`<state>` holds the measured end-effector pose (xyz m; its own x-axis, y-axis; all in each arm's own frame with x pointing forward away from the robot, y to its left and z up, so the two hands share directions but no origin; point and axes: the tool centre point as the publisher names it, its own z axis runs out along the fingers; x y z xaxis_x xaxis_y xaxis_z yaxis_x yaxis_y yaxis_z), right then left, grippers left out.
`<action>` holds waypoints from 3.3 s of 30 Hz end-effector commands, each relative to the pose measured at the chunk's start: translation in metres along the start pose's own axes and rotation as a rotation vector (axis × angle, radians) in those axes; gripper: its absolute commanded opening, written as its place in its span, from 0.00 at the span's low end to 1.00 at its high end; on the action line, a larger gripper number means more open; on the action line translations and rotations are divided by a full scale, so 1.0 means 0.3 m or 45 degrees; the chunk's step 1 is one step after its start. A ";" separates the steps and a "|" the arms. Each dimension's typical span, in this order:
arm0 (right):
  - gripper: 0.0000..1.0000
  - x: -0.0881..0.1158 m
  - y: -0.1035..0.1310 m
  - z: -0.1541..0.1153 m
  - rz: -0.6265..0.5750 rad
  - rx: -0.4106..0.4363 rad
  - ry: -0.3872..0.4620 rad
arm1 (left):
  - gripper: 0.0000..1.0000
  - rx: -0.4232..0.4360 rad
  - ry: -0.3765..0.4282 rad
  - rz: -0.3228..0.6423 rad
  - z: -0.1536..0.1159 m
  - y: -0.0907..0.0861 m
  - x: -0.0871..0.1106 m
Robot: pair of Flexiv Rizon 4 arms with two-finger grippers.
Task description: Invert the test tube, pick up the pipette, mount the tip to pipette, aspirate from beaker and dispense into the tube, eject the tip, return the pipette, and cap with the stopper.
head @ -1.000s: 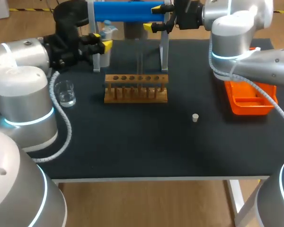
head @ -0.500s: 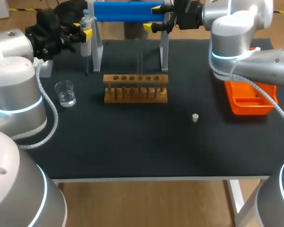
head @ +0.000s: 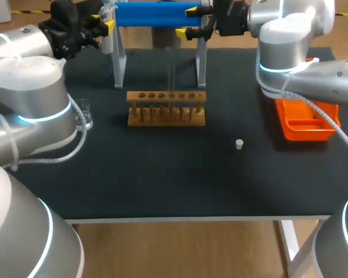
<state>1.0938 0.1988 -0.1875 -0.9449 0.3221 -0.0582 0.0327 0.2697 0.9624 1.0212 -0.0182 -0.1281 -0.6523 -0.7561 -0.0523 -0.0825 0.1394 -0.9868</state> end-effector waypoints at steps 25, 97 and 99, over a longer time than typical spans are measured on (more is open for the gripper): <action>1.00 -0.002 -0.001 0.002 -0.001 0.001 0.001 | 0.00 -0.079 -0.270 -0.069 0.317 -0.018 -0.041; 1.00 -0.002 -0.001 0.002 -0.001 0.001 0.001 | 0.00 -0.313 -0.626 -0.312 0.455 0.142 -0.219; 1.00 -0.002 -0.001 0.002 -0.001 0.001 0.001 | 0.00 -0.317 -0.627 -0.315 0.458 0.146 -0.222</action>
<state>1.0939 0.1988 -0.1876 -0.9449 0.3221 -0.0582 0.0327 0.2697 0.9624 1.1609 -0.0477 -0.1883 -0.1750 -0.9832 0.0522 -0.3968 0.0219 -0.9177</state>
